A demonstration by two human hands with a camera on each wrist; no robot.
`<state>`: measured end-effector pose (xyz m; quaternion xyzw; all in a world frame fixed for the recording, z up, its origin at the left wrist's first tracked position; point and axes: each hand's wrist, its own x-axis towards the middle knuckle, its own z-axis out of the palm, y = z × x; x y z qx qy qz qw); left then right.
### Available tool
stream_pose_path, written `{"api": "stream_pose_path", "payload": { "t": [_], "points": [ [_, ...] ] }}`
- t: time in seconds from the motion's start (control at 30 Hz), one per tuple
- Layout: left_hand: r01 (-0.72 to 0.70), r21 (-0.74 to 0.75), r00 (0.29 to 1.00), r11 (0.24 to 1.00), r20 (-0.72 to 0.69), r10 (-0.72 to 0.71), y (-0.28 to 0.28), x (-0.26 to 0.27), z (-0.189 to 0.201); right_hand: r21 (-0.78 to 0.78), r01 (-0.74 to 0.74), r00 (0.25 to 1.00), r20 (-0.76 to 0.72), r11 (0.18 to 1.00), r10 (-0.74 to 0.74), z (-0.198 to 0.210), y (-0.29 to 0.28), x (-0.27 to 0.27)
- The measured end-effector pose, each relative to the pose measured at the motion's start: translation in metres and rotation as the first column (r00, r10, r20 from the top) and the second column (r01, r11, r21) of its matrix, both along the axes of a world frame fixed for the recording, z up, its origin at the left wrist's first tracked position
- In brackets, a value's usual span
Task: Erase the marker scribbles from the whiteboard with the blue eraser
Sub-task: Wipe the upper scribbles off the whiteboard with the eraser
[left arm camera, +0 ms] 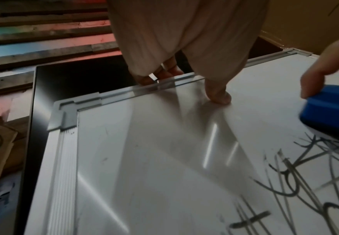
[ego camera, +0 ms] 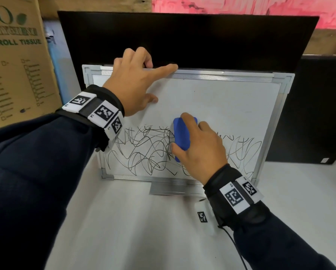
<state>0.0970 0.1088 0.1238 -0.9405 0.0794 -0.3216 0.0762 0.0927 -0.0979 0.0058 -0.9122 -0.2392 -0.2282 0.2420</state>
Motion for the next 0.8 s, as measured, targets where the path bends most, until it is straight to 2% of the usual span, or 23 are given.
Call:
{"api": "stream_pose_path", "payload": {
  "t": [0.17,0.37,0.5,0.7,0.8],
  "points": [
    [0.019,-0.108,0.999,0.994,0.04,-0.015,0.004,0.002,-0.004,-0.113,-0.051,0.997,-0.068,0.992,0.044,-0.016,0.006,-0.011],
    [0.063,-0.14,0.996,0.988,0.064,-0.054,0.007,-0.001,-0.006,-0.011,-0.007,1.0,-0.002,1.0,0.007,-0.001,0.012,-0.002],
    [0.101,-0.165,0.992,0.981,0.086,-0.088,0.015,-0.003,-0.008,-0.12,-0.058,0.997,-0.062,0.991,0.051,-0.013,0.015,-0.008],
    [0.11,-0.139,0.992,0.984,-0.045,-0.118,0.027,-0.006,0.009,-0.034,-0.039,0.999,-0.007,0.999,0.039,-0.004,0.025,-0.002],
    [0.075,-0.149,0.995,0.986,-0.058,-0.084,0.031,-0.008,0.009,-0.089,-0.062,0.998,-0.033,0.994,0.059,-0.01,0.031,-0.006]
  ]
}}
